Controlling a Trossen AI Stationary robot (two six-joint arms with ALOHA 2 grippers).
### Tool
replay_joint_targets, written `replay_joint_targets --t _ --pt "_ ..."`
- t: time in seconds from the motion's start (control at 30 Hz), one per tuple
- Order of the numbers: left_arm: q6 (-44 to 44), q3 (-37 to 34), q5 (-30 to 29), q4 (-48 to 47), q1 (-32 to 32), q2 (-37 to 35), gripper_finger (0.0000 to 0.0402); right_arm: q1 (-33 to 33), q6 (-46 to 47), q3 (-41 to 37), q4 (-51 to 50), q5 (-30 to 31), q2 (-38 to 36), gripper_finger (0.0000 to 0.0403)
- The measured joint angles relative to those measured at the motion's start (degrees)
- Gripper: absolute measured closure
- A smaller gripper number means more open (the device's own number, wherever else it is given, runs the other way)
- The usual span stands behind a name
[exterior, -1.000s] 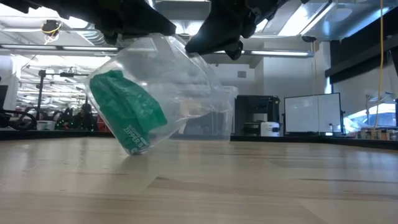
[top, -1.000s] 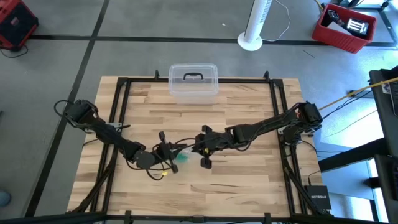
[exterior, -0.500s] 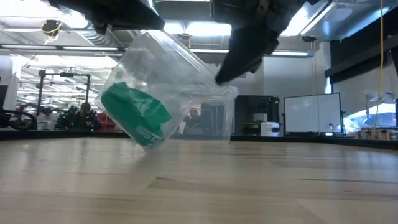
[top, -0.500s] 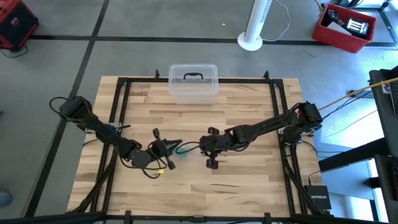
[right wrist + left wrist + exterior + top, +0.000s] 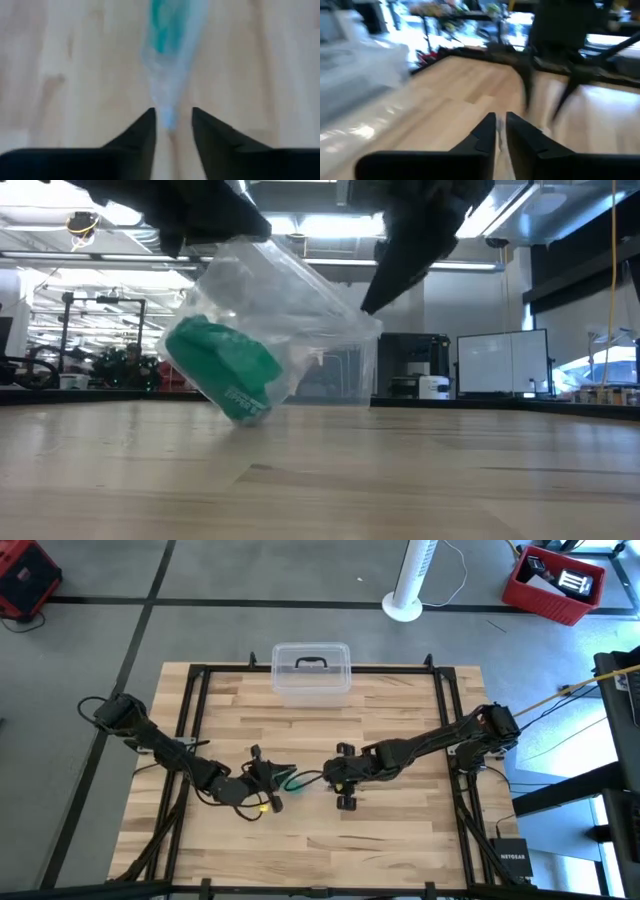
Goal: Roll bandage
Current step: Open the transparent bin
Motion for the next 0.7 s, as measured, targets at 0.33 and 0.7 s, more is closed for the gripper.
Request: replay_joint_targets --t 0.33,0.7 --pt "-0.08 0.97 16.64 -13.12 14.24 -11.36 0.0238 -9.69 -19.69 2.29 -9.53 13.0 -7.5 0.0121" --pt "1.55 1.29 24.89 -35.05 37.84 -27.73 0.0216 -34.99 -24.85 2.24 -6.18 -1.26 -9.32 0.0103"
